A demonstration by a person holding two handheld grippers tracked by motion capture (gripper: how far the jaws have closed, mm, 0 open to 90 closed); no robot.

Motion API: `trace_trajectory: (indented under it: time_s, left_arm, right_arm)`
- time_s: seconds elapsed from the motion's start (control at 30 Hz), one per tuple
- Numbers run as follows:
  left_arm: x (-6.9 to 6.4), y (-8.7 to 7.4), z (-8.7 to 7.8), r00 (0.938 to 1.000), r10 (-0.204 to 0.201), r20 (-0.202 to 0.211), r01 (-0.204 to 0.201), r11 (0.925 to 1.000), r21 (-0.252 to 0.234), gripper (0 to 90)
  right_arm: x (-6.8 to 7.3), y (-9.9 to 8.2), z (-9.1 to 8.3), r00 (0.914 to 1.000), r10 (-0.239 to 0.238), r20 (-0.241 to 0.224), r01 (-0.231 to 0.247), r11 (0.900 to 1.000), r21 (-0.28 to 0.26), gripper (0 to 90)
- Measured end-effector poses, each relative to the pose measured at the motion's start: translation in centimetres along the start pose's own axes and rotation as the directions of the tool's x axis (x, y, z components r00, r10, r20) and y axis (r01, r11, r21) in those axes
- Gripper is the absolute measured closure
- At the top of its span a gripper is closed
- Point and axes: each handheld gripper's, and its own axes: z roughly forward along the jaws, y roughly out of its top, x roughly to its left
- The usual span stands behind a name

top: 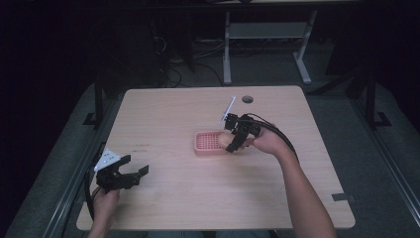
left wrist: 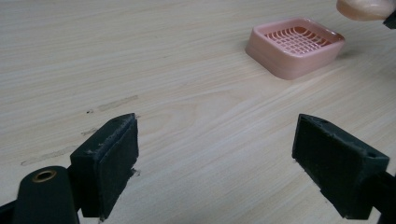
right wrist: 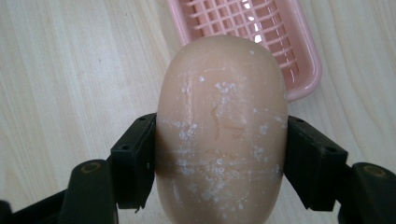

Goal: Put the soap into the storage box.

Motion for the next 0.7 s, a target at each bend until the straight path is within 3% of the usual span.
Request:
trace_trajectory:
  time_s: [0.33, 0.7]
  left_arm:
    - [0.0, 0.0, 0.0, 1.0, -0.003, 0.0, 0.003, 1.0, -0.001, 14.3]
    - [0.0, 0.0, 0.0, 1.0, -0.002, 0.001, 0.002, 1.0, 0.0, 14.2]
  right_arm:
    - [-0.4, 0.9, -0.1, 1.0, -0.01, -0.001, 0.01, 0.9996, -0.025, 31.8]
    - [-0.5, 2.3, -0.1, 0.9996, -0.027, 0.001, 0.027, 0.9996, -0.007, 31.8]
